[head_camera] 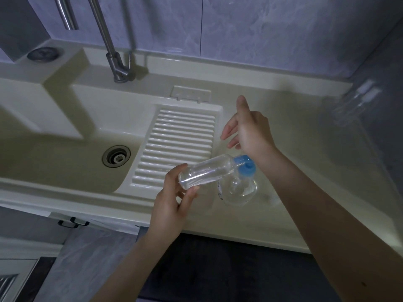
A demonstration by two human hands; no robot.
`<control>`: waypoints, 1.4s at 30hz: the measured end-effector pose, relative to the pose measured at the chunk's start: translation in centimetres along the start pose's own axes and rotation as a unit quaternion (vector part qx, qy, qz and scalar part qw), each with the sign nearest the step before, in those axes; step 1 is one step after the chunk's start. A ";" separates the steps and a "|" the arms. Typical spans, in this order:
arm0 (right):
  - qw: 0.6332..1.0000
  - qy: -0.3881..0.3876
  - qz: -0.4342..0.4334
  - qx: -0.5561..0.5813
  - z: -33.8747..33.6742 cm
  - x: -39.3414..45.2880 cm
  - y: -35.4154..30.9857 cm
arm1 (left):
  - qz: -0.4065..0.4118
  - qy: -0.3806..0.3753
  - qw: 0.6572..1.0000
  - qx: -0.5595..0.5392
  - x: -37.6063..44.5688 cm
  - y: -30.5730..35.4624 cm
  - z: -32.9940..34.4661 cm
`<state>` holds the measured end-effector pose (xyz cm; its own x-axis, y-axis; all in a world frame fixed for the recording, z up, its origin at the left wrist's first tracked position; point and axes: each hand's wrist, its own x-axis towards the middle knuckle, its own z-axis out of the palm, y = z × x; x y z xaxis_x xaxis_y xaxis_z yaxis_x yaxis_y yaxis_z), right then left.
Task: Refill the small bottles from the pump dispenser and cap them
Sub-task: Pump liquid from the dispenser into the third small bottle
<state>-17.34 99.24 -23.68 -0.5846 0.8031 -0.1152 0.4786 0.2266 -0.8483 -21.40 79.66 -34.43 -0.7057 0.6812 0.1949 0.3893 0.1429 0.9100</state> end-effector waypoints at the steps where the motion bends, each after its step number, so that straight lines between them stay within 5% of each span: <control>1: 1.000 -0.003 0.005 0.003 0.0 0.0 0.1 | -0.002 0.000 1.000 -0.001 0.0 0.0 0.0; 7: 0.991 -0.007 -0.037 -0.129 0.7 -0.6 0.5 | -0.018 -0.014 1.000 0.006 -0.3 -0.3 0.2; 15: 0.997 -0.015 -0.030 -0.068 0.9 -0.7 0.6 | -0.010 -0.017 1.000 0.009 -0.4 -0.7 0.0; 20: 0.996 -0.010 0.004 0.091 0.1 -0.1 0.1 | 0.003 -0.002 1.000 -0.005 -0.2 0.7 0.1; 42: 0.998 -0.040 0.002 -0.050 0.9 -0.3 0.7 | -0.015 -0.013 1.000 0.014 -0.1 0.5 0.1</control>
<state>-17.40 98.71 -24.70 -0.6318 0.7579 -0.1624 0.5413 0.2814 -0.7923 -21.05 79.69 -34.06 -0.7019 0.6944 0.1584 0.3851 0.1829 0.9045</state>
